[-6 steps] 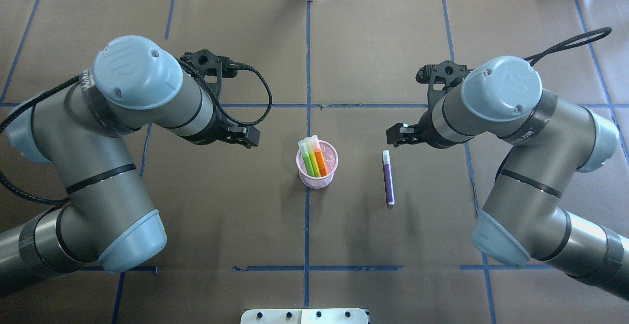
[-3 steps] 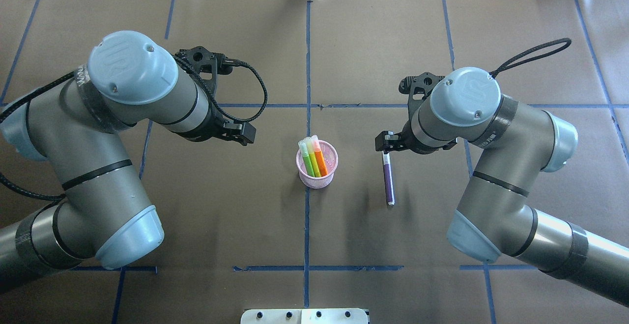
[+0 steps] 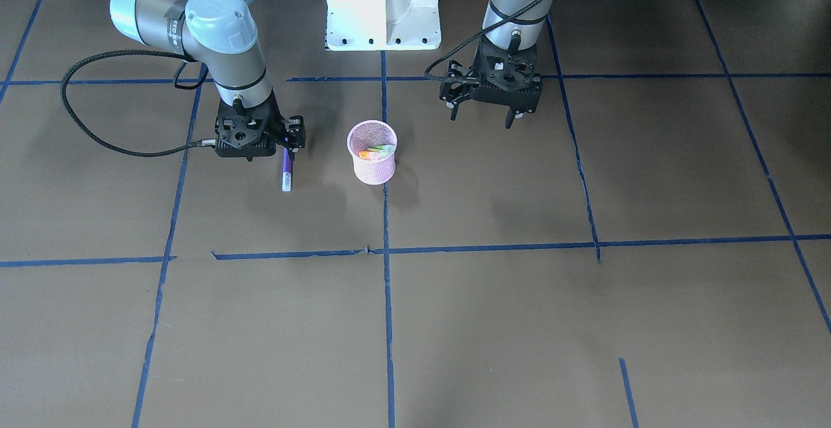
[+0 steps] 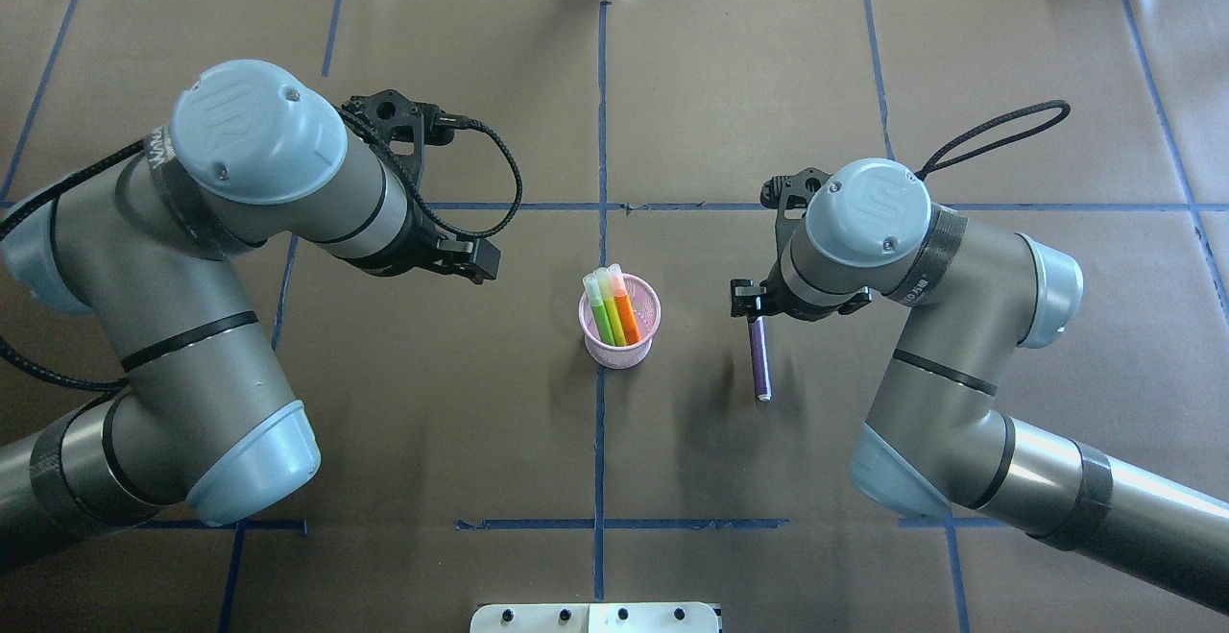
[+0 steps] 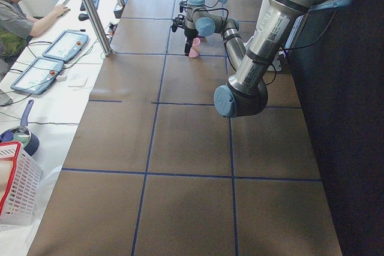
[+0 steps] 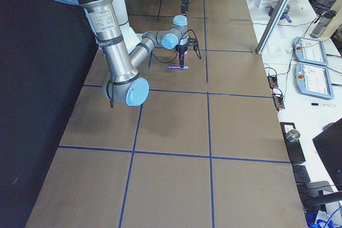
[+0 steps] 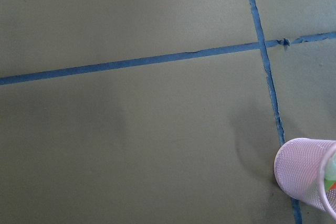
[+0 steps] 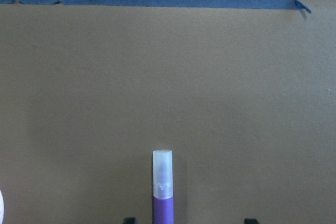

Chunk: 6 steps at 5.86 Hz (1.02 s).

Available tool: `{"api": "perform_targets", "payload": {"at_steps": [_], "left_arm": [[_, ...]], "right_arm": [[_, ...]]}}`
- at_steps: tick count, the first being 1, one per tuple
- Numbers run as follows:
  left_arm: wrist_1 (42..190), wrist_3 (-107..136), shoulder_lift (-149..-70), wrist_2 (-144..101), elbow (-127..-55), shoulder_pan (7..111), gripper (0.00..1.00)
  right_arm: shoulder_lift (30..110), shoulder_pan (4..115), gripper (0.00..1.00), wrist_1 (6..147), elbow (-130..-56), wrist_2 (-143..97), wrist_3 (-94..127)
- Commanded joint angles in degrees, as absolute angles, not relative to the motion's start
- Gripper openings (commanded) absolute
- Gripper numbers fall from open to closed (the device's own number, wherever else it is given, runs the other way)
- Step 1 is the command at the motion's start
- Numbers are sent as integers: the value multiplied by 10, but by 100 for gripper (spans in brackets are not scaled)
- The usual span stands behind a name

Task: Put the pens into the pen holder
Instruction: 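Lower the right gripper onto the purple marker and grasp it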

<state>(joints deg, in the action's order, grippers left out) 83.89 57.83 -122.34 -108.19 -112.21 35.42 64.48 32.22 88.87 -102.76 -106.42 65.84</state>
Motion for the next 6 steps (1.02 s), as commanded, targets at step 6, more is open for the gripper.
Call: {"api": "perform_targets", "payload": {"at_steps": [6], "left_arm": [[844,579,-1223,-1090,-1119,354,100]], "right_arm": [[605,309,54,888,-955,-1064,663]]}}
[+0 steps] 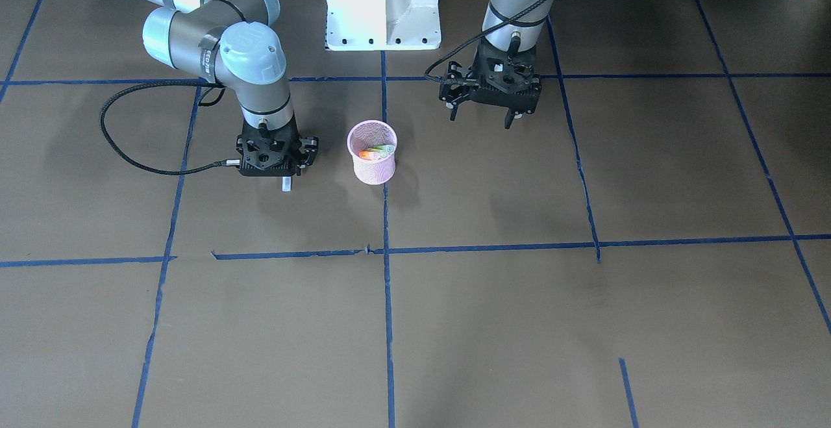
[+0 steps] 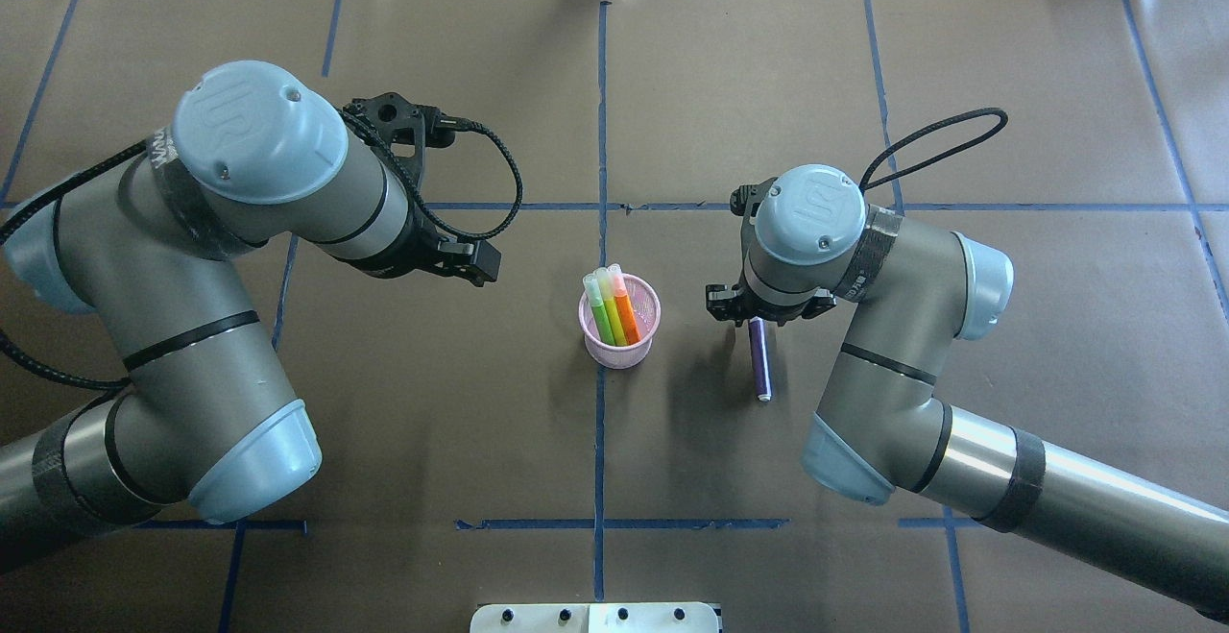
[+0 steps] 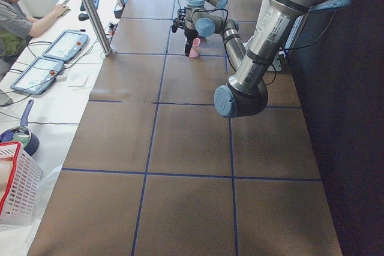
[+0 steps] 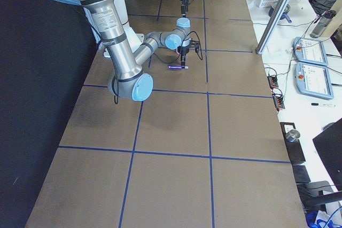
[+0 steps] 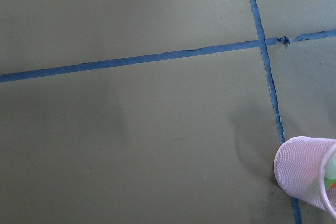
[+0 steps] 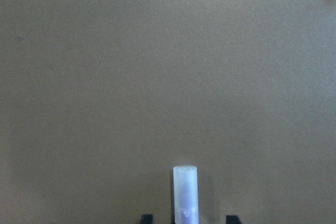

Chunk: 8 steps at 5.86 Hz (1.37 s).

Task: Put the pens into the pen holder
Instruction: 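Lift the purple marker, carry it over the pink cup and release it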

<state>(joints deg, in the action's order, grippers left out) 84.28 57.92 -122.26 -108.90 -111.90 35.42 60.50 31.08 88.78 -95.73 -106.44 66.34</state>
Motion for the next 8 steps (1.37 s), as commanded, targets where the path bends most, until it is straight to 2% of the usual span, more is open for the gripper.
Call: {"api": "perform_targets", "payload": {"at_steps": [1,4,5,6,7,8], "left_arm": [[844,579,-1223,-1090,-1118,354,100],[844,579,-1222,-1090,-1117,354,100],[844,579,-1222,-1090,-1117,354,100],[844,579,-1222,-1090,-1117,354,100],[844,579,-1222,-1090,-1117,354,100],[844,579,-1222,-1090,-1117,354,100]], "right_arm": [[605,308,53,888,-954,-1064,663],[606,300,51,888,-949,-1064,663],[606,301,46,888,-948,-1064,663],[606,299,16,889,-947,-1063,664],[605,304,0,889,-947,-1063,664],[605,307,0,889,-950,-1063,664]]}}
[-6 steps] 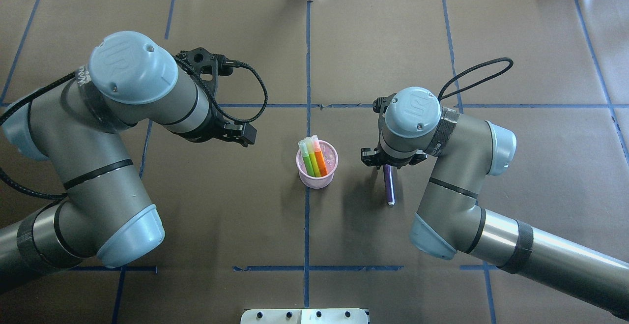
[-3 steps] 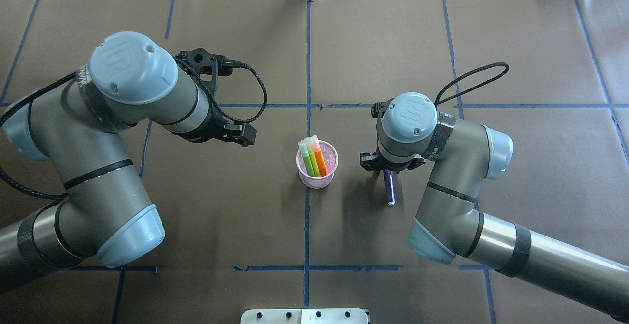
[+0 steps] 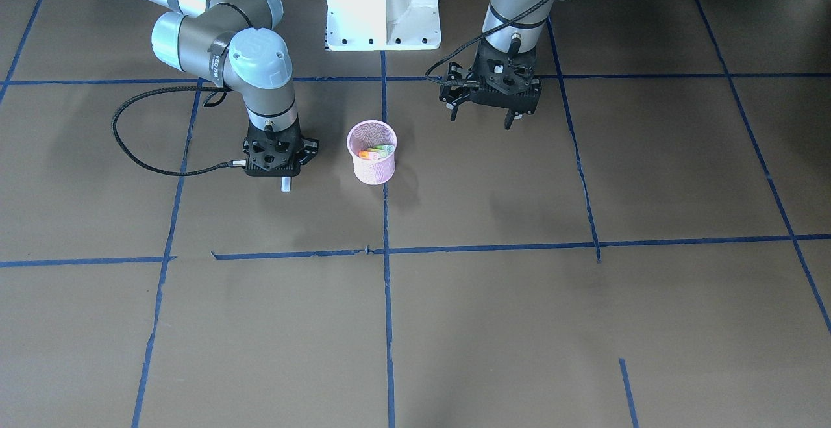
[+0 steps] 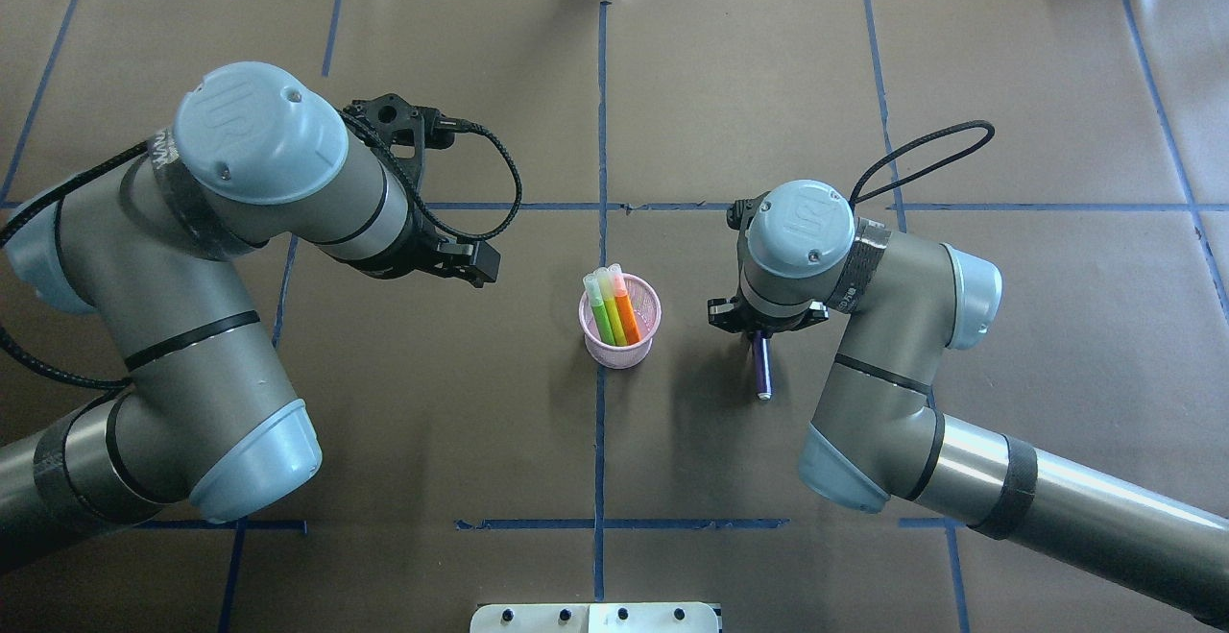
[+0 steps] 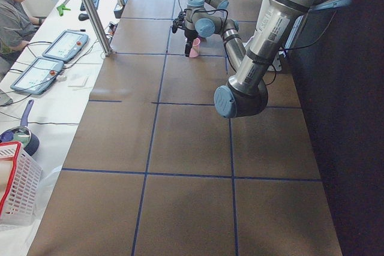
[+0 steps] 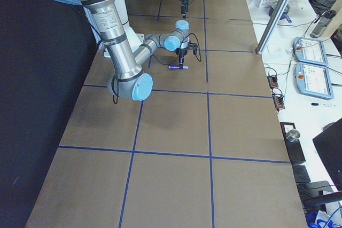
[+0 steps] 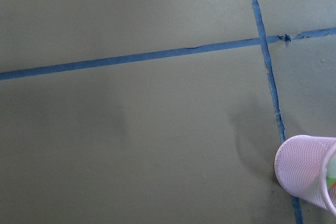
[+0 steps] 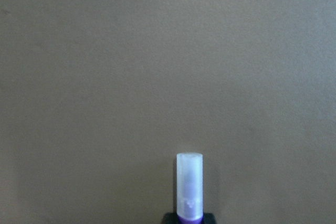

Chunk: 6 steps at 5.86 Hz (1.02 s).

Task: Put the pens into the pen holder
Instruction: 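Lift the purple marker, carry it over the pink cup and release it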

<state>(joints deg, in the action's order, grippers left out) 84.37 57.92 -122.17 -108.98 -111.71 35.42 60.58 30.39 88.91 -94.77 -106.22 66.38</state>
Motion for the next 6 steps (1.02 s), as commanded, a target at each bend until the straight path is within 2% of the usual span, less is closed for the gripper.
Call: {"api": "perform_targets", "payload": {"at_steps": [1,2,5,6], "left_arm": [[844,579,-1223,-1090,-1117,354,100],[844,580,-1223,-1090,-1118,353,100],[843,579,-1220,-1089,-1114,354,100],[843,579,-1212,-1089,-1114,354,100]], "right_arm": [[597,320,0,889,-964,-1063,665],[594,327,0,889,-987,-1047,678],[593,326,0,889,-1130,-890,779],[582,284,0,890,-1147,-763,807]]}}
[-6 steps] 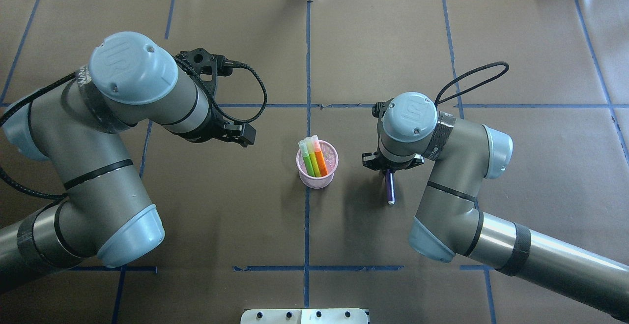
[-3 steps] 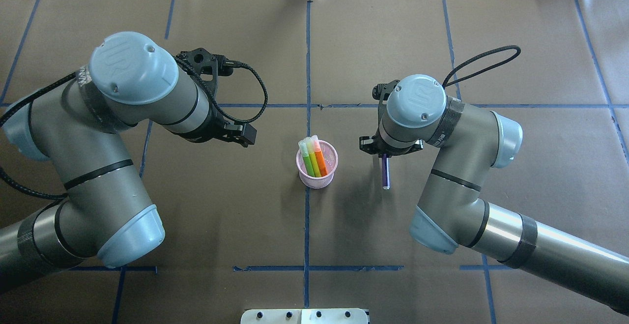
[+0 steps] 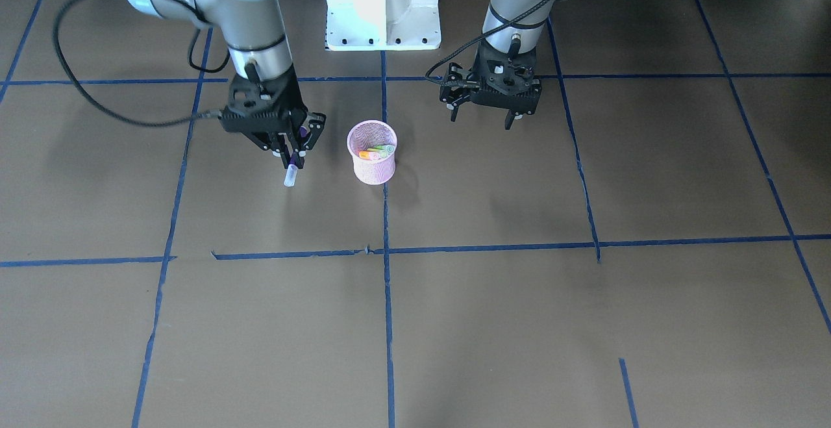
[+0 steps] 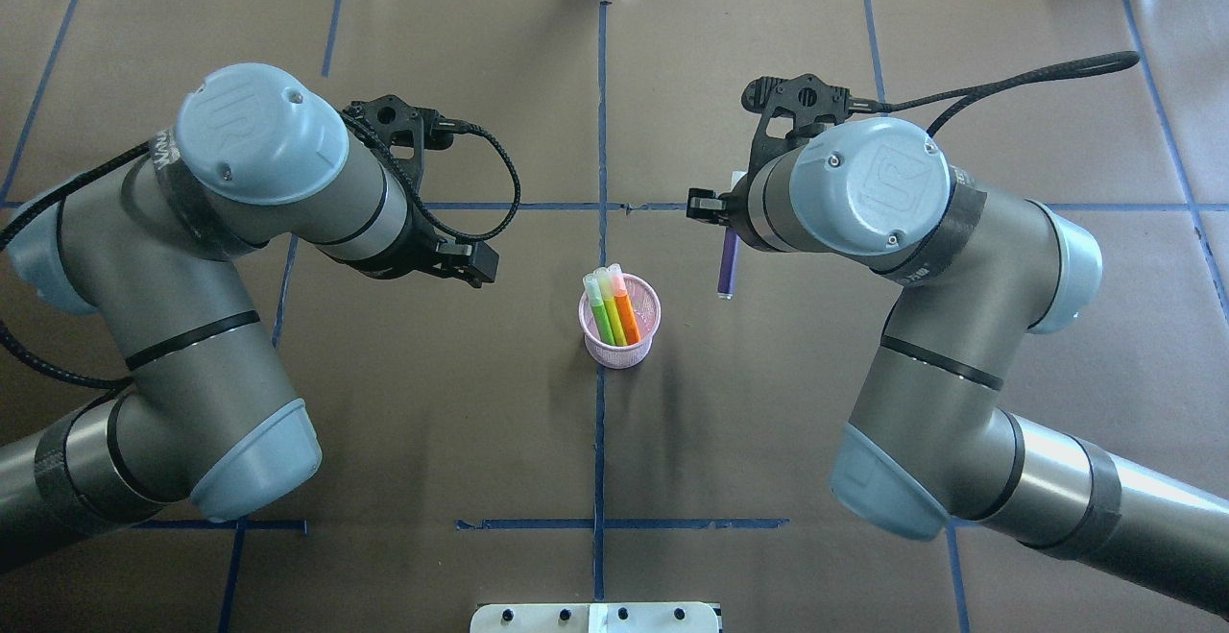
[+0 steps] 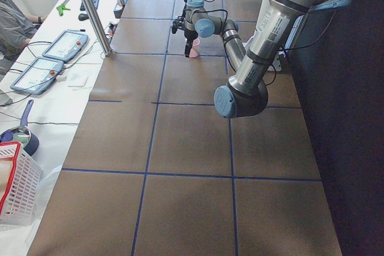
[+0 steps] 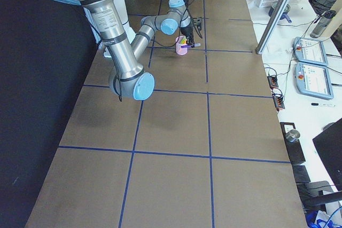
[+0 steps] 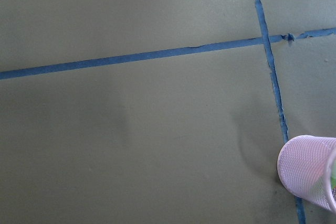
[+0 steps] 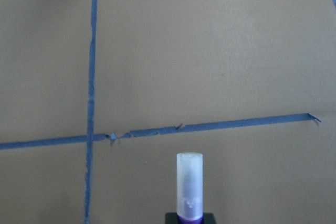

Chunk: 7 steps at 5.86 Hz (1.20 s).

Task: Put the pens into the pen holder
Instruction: 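Lift the purple marker, carry it over the pink cup and release it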

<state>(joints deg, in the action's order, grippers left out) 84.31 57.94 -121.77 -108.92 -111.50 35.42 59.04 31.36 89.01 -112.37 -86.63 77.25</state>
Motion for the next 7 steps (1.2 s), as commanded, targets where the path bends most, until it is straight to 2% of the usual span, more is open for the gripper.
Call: {"api": "perform_targets", "payload": {"at_steps": [1,3,5,7], "left_arm": [[843,579,-1212,-1089,-1114,354,100],[844,579,-1211,-1090,-1114,354,100],[845,579,-1211,-1090,-1114,354,100],[845,579,-1212,-1090,-1114,354,100]], "right_arm": [[573,226,0,889,-1143,-644,854],[574,140,0,889,-1130,-455,894],[572,99,0,888,-1063,-400,961],[571,93,0,887,-1041,-382,962]]}}
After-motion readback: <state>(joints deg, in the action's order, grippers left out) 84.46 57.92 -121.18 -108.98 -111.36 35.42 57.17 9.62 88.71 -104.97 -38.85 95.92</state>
